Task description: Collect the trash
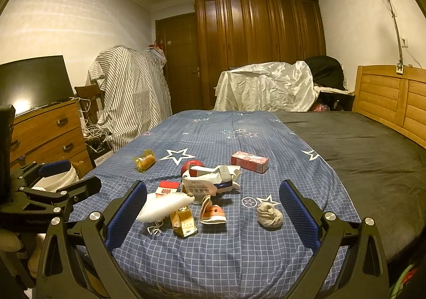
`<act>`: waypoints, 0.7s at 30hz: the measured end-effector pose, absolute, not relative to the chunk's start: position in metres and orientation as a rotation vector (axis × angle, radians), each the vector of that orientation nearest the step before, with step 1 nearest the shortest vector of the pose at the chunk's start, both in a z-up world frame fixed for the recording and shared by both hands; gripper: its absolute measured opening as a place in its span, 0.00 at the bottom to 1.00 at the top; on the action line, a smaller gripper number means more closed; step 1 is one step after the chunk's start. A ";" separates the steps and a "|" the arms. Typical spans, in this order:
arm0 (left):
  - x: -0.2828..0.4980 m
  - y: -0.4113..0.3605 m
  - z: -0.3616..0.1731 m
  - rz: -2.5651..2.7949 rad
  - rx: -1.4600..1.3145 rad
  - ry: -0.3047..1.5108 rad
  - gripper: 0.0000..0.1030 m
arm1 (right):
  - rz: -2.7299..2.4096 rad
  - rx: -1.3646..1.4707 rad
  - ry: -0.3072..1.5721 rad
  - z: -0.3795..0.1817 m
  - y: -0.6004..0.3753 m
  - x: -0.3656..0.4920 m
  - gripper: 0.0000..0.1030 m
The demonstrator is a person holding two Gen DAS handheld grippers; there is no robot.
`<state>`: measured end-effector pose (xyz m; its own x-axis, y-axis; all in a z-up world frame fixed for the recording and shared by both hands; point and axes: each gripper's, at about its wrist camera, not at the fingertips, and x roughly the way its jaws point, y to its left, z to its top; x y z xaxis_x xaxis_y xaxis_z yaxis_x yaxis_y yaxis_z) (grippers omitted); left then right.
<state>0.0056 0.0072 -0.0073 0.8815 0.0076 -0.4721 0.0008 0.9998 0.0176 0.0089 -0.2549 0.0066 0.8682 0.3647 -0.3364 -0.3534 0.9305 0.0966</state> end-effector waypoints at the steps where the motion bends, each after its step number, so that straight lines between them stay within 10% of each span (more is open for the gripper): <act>1: 0.005 0.008 -0.008 0.005 0.017 0.492 0.95 | 0.377 0.032 0.358 0.007 -0.254 0.009 0.96; 21: 0.011 0.012 -0.012 0.005 0.011 0.508 0.95 | 0.391 0.026 0.359 0.007 -0.250 0.012 0.96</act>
<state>0.0106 0.0123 -0.0116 0.8735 0.0079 -0.4867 -0.0026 0.9999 0.0115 0.0118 -0.2503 0.0075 0.8623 0.3779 -0.3371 -0.3687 0.9248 0.0935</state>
